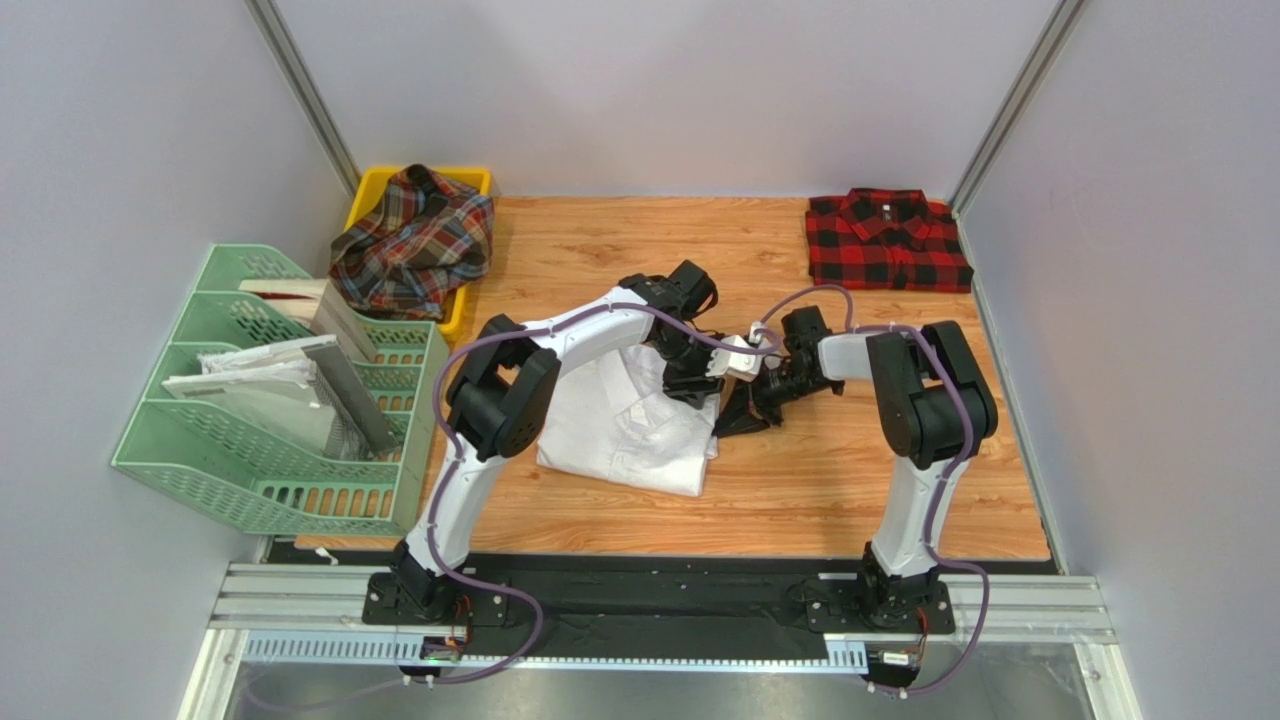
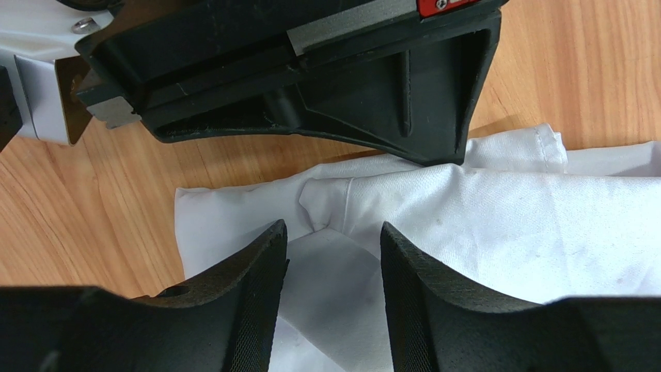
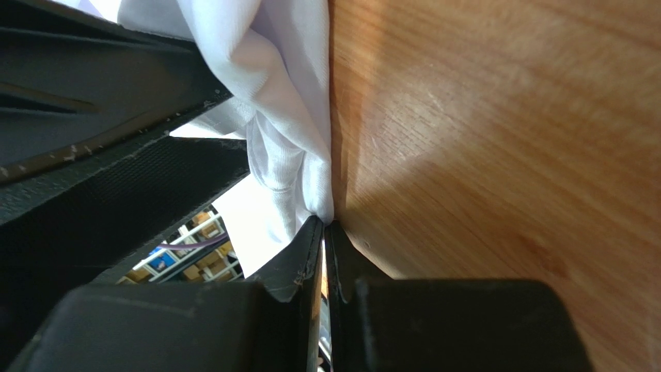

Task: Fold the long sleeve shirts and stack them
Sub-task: Fold the shirt

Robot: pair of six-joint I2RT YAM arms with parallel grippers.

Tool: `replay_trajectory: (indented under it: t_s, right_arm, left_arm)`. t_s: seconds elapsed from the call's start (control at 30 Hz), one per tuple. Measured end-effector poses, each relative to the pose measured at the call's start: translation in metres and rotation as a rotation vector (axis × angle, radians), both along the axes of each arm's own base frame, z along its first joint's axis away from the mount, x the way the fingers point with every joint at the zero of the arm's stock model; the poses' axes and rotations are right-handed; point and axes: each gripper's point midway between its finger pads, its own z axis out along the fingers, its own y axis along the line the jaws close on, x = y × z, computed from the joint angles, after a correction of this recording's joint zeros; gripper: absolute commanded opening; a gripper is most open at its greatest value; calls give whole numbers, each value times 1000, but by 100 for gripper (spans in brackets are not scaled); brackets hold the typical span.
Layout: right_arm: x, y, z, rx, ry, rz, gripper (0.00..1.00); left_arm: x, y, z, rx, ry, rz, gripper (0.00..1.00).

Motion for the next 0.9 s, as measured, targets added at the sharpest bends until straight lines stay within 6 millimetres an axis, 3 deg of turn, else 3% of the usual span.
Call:
replay_trajectory:
  t_s: [0.2,0.3,0.53,0.7,0.9]
  right_arm:
    - [0,3,0,18,23,-13,10]
    - [0,3,0,22,31,-18,18]
    - [-3,4,2,36,49,-26,30]
    - [-9,3,4,38,62,-29,29]
    - [-13,6,3,44,61,-20,17]
  left_arm:
    - [-1,-3,0,11,-26,-24,54]
    - [-2,-5,-1,11,-30,-33,54]
    - [-6,-4,2,14,-20,-45,42]
    - [-5,-6,5,15,-17,-49,38]
    - [-2,-9,2,24,-8,-52,48]
